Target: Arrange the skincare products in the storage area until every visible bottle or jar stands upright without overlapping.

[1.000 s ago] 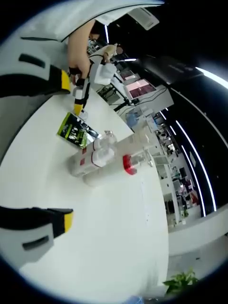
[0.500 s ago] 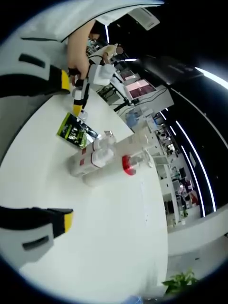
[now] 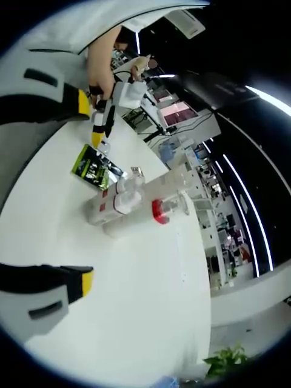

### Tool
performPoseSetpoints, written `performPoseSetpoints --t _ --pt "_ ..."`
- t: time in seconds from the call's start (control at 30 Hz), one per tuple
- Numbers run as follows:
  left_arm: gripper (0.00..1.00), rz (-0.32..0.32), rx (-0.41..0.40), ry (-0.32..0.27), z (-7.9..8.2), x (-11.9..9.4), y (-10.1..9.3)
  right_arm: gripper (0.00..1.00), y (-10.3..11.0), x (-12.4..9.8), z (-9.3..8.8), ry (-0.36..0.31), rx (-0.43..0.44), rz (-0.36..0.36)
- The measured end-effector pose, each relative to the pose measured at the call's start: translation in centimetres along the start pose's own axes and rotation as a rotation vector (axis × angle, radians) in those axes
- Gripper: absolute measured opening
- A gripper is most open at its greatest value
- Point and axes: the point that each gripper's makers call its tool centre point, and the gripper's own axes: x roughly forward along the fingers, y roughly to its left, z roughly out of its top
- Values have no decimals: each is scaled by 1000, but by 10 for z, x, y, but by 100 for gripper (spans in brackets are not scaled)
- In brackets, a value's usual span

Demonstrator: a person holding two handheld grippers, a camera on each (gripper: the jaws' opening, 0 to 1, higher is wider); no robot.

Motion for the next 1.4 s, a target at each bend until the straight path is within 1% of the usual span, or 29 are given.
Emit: performPoseSetpoints --t 0.2,0.3,0.5,0.67,0.77,0.9,0.97,1.07,1.4 --pt "63 -45 -25 -7 5 -6 1 99 3 -3 1 -5 -7 1" --pt "64 -64 -27 -14 7 -11 3 99 5 -5 1 -8 -9 0" --pt "67 -97 -36 -19 5 -19 5 99 8 -8 1 -11 -15 0" --pt "70 -102 -10 -16 1 -24 8 99 10 -10 4 -12 -26 2" --pt "73 -114 -5 -35 5 -27 9 99 11 -11 5 -15 -29 2" --pt "75 -145 3 -55 10 -34 6 99 14 -12 7 -15 -39 4" --pt "77 -161 7 -65 11 -38 4 99 14 -13 8 -16 -44 4" --pt "80 -179 17 -69 11 -43 1 99 16 -13 9 -19 -47 6" --pt "85 -244 52 -83 10 -61 -3 99 19 -17 8 -20 -57 7"
